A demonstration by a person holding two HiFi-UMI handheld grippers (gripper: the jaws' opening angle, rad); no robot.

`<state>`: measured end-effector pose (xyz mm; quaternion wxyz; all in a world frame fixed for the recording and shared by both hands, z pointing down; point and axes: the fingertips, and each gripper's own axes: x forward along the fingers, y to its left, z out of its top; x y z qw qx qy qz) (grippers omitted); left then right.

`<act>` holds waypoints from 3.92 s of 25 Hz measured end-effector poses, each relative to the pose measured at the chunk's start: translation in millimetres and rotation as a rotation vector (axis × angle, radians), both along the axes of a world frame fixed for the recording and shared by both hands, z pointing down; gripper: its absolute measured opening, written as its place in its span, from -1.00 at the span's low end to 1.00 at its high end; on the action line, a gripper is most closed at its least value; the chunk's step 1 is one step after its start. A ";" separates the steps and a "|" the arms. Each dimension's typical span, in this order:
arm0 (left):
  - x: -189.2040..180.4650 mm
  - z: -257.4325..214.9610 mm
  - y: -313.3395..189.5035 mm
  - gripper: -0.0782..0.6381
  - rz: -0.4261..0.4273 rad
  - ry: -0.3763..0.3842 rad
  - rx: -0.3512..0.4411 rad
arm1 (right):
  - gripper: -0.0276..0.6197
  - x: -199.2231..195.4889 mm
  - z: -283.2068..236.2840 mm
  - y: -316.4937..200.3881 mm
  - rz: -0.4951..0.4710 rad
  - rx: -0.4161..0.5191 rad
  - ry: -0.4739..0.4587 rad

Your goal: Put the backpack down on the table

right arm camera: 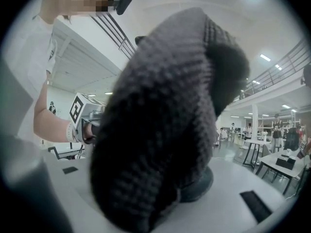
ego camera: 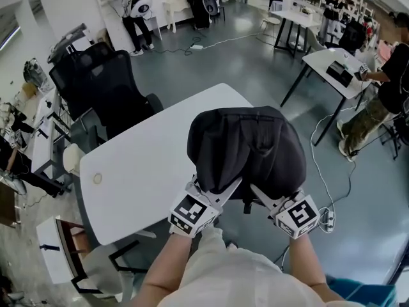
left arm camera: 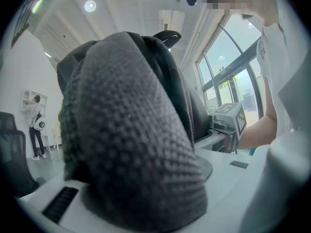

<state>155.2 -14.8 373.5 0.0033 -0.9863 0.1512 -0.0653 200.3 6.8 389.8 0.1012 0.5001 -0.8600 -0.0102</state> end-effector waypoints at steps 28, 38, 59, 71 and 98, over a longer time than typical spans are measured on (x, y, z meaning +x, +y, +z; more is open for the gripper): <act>-46.3 -27.2 -237.0 -0.39 -0.078 0.031 0.075 | -0.24 -44.4 -29.8 -241.9 -0.084 0.087 0.047; -56.8 8.5 -281.7 -0.39 -0.178 0.019 0.025 | -0.24 -53.9 5.6 -290.1 -0.172 0.048 0.034; -81.7 144.3 -380.6 -0.38 -0.363 -0.034 -0.149 | -0.23 -75.0 142.1 -394.6 -0.295 -0.131 -0.016; -94.5 206.6 -411.0 -0.37 -0.381 -0.061 -0.244 | -0.22 -86.2 204.9 -424.4 -0.287 -0.236 -0.039; -105.0 250.6 -408.6 -0.18 -0.396 -0.067 -0.330 | -0.18 -88.3 243.8 -417.2 -0.286 -0.295 -0.050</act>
